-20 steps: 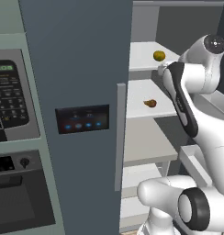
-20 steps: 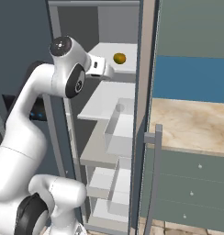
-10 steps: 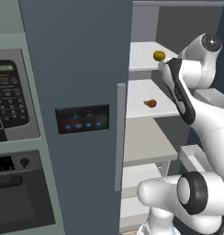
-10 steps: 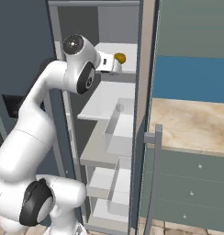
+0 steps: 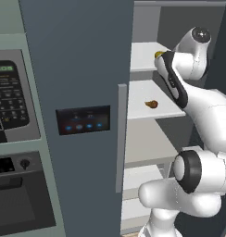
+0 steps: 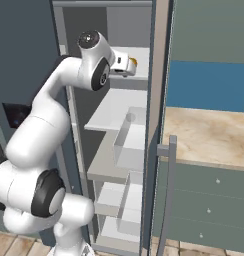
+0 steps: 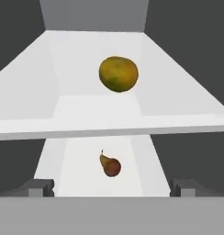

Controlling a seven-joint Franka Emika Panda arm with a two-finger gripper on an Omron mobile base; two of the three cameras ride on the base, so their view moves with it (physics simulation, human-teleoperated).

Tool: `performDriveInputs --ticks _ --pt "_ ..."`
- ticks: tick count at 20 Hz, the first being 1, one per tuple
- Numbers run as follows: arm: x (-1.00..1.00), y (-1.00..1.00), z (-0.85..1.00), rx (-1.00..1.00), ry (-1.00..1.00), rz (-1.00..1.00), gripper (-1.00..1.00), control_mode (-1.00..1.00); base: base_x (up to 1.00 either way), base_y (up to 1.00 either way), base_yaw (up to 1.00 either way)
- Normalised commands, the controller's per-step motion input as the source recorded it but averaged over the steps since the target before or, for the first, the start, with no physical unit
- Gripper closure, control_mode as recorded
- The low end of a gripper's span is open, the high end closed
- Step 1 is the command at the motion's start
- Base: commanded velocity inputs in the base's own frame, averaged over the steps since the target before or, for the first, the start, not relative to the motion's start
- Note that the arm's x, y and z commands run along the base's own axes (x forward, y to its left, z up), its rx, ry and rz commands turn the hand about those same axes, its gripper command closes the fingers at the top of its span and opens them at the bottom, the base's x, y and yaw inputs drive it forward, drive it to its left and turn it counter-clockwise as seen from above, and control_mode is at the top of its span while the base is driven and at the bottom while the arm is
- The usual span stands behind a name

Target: Pick the orange and pear from the fridge and place them inside the tupperware on the counter.

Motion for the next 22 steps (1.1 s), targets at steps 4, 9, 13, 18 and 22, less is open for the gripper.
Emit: performDriveInputs --ticks 4,9,13,18,22 --pt "0.47 0.0 0.0 0.0 0.01 0.0 -1.0 -1.0 0.0 0.0 0.0" --pt "0.42 -0.04 0.0 0.0 0.0 0.01 -1.0 -1.0 0.0 0.0 0.0" --pt "0.34 -0.14 0.0 0.0 0.0 0.0 -1.0 -1.0 0.0 0.0 0.0" --pt "0.39 -0.13 0.0 0.0 0.0 0.01 -1.0 -1.0 0.0 0.0 0.0" --pt "0.42 -0.09 0.0 0.0 0.0 0.03 -1.0 -1.0 0.0 0.0 0.0"
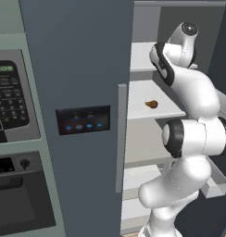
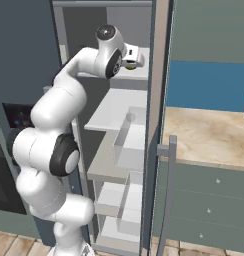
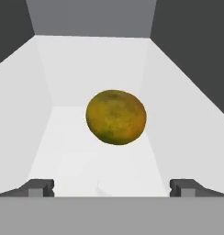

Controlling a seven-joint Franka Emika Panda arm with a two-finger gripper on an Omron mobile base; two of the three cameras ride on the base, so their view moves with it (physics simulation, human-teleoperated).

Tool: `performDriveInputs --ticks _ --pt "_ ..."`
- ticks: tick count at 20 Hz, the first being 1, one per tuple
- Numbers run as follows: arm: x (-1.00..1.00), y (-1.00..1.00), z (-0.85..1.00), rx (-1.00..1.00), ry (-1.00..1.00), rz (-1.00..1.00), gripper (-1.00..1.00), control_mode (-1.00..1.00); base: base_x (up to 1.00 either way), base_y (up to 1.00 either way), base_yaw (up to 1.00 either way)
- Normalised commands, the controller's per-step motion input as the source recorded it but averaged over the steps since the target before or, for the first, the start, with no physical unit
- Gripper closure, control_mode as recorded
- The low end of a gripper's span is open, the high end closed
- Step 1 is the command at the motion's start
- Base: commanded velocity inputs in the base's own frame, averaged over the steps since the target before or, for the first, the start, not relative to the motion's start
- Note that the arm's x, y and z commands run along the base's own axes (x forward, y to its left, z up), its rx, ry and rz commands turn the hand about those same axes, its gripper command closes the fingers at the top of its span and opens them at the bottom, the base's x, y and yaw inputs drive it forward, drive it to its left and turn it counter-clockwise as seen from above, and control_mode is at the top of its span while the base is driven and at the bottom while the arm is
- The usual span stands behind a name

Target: Pick the orange and pear from the fridge and place them inside the tupperware on the counter.

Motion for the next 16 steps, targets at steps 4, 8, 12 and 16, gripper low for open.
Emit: performDriveInputs --ticks 4,8,12,16 --pt "0.43 -0.07 -0.03 0.0 0.01 0.04 -1.0 -1.0 0.0 0.0 0.0" --pt "0.44 -0.1 -0.05 0.0 0.02 0.06 -1.0 -1.0 0.0 0.0 0.0" --pt "0.43 -0.13 -0.05 0.0 0.01 0.06 -1.0 -1.0 0.0 0.0 0.0" --pt "0.46 -0.1 -0.08 0.0 0.02 0.05 -1.0 -1.0 0.0 0.0 0.0"
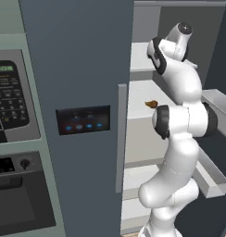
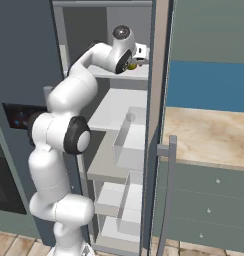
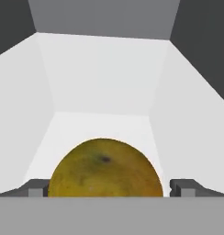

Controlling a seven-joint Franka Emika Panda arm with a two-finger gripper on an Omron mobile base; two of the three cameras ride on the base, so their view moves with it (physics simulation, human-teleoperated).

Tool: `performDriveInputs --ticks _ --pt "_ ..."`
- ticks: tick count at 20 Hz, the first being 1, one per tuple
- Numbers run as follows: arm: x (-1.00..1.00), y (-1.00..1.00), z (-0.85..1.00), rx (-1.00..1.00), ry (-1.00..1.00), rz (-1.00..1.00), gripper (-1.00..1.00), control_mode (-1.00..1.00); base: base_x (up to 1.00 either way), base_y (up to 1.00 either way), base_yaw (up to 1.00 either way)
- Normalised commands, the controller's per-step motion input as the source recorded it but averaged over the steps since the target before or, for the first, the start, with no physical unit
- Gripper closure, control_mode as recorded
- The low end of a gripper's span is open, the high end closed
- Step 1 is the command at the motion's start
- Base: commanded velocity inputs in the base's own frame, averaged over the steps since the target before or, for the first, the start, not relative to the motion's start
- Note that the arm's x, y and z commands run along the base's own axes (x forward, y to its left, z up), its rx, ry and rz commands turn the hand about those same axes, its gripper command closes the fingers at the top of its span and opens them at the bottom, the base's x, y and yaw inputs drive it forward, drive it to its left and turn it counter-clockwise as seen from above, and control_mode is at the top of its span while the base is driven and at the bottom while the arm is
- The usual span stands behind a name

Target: Pick the orange and pear from the fridge and place them inside the tupperware on the counter.

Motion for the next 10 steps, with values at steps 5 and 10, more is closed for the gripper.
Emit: performDriveInputs --ticks 5,10 --pt "0.41 -0.01 -0.35 0.0 0.02 0.03 1.0 -1.0 0.0 0.0 0.0" --pt "0.14 0.06 -0.69 -0.02 0.1 0.0 1.0 -1.0 0.0 0.0 0.0"
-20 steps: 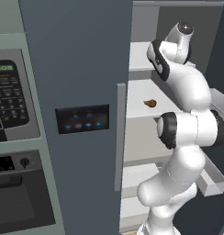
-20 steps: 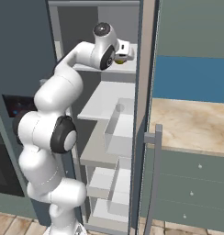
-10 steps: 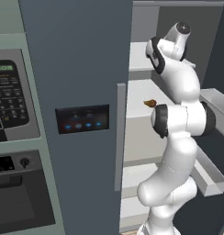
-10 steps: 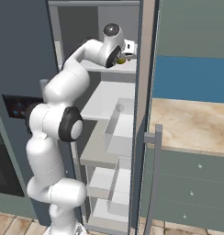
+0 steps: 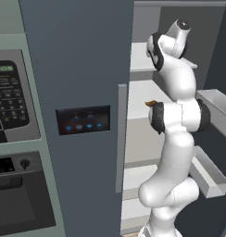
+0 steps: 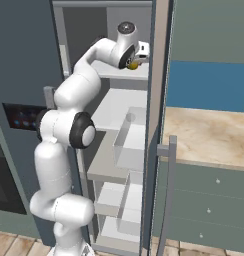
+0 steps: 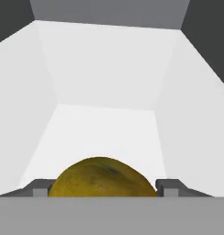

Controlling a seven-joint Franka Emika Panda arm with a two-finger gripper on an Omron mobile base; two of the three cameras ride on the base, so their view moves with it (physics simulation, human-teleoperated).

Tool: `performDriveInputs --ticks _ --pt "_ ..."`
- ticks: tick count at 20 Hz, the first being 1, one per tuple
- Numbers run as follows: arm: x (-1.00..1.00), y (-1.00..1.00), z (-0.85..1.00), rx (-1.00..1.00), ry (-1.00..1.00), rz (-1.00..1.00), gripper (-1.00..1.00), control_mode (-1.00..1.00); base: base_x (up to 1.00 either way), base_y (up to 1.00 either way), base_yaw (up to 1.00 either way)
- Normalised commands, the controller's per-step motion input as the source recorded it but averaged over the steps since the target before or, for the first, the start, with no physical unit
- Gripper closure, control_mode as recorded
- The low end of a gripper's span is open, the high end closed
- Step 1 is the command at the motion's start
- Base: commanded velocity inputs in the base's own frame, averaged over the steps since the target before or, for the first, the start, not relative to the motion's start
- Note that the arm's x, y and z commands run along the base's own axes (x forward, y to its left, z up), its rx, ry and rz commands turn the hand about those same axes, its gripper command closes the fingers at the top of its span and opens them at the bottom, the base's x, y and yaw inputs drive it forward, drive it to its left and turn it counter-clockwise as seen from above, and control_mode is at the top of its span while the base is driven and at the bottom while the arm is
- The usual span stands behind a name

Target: Pick the orange and pear from the fridge and place them inside the tupperware on the counter.

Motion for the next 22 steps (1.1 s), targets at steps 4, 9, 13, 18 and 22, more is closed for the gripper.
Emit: performDriveInputs --ticks 4,9,13,18,22 --pt "-0.35 0.29 -0.97 -0.05 0.1 0.0 1.0 -1.0 0.0 0.0 0.0" --pt "-1.0 0.28 -0.32 0.0 -0.04 0.0 1.0 -1.0 0.0 0.0 0.0" --pt "-1.0 0.4 -0.23 0.0 0.0 0.0 1.0 -1.0 0.0 0.0 0.0" --pt "-1.0 0.4 -0.16 0.01 0.0 0.0 1.0 -1.0 0.0 0.0 0.0" --pt "-1.0 0.15 -0.05 0.04 0.0 -0.03 1.0 -1.0 0.0 0.0 0.0"
